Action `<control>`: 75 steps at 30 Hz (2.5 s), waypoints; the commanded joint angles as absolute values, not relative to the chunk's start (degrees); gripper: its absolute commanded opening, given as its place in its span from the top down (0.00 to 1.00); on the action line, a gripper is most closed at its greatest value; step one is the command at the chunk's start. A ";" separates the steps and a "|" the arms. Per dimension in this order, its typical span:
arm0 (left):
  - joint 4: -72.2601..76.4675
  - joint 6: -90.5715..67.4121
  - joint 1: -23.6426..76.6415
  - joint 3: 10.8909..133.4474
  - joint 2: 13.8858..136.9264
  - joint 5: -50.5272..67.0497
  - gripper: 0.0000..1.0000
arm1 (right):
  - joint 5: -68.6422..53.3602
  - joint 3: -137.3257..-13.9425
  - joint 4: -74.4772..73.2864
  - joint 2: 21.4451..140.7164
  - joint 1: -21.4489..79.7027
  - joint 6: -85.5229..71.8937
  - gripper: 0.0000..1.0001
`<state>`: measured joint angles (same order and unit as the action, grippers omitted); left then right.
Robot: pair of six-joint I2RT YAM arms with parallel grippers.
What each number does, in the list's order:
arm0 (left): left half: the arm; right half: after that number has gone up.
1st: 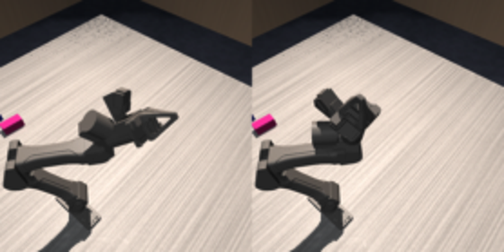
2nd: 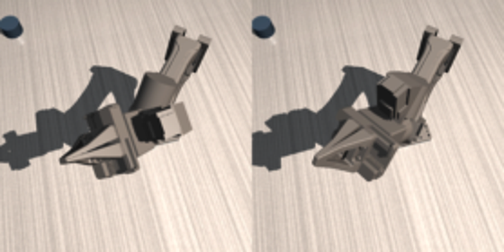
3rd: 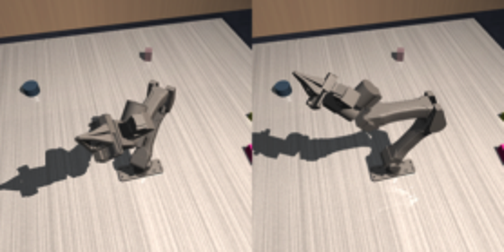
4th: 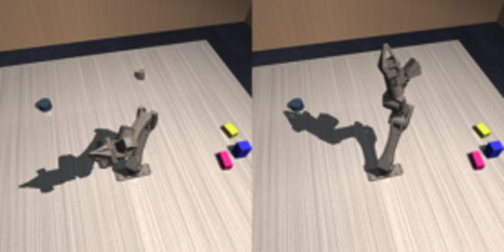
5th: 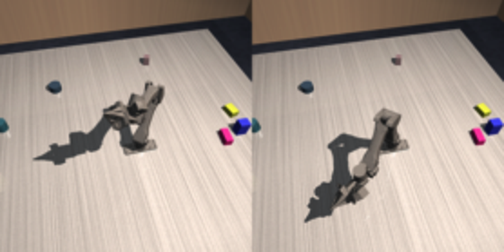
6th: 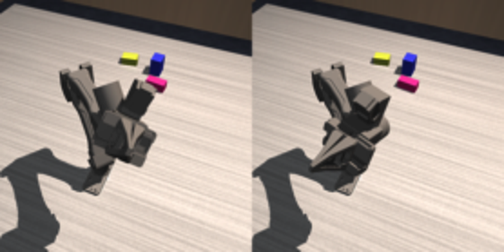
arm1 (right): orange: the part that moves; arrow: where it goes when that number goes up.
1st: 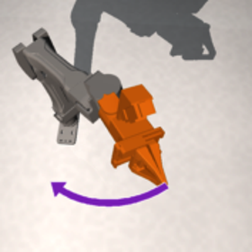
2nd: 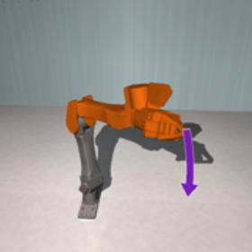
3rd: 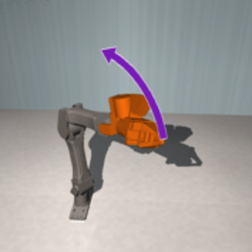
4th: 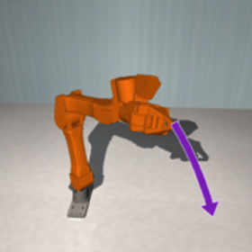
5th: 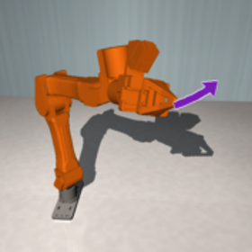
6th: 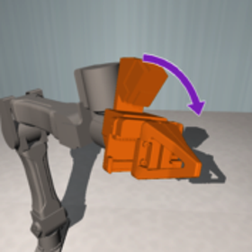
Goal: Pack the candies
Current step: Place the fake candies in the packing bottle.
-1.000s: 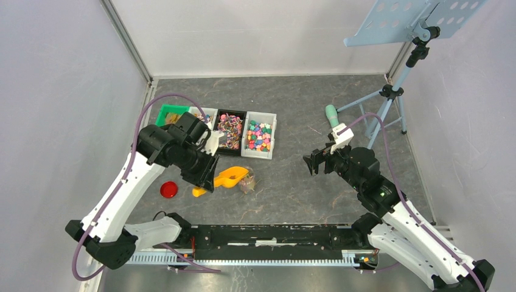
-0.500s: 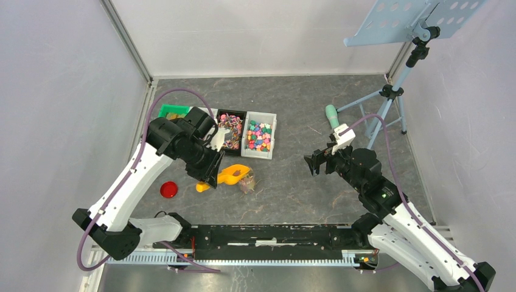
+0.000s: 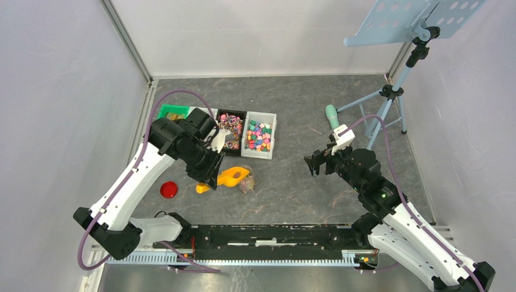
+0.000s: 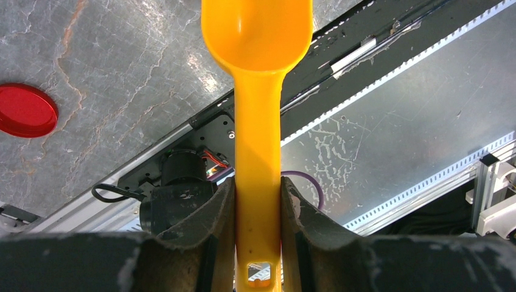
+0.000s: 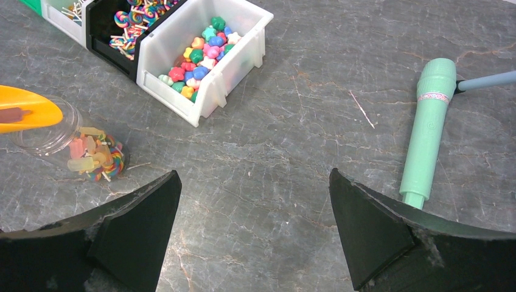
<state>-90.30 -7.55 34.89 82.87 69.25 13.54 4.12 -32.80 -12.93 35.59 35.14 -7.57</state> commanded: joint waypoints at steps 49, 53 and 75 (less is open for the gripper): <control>-94.57 -14.44 35.16 83.15 64.22 18.80 0.98 | -17.82 -31.12 10.56 49.87 36.05 -25.66 0.59; -94.53 -13.98 35.21 81.55 63.41 18.03 0.98 | -17.24 -32.97 15.09 54.24 39.18 -27.76 0.85; -94.42 -11.16 35.30 84.42 67.43 14.89 0.98 | -15.37 -48.70 20.36 78.46 54.96 -27.40 1.00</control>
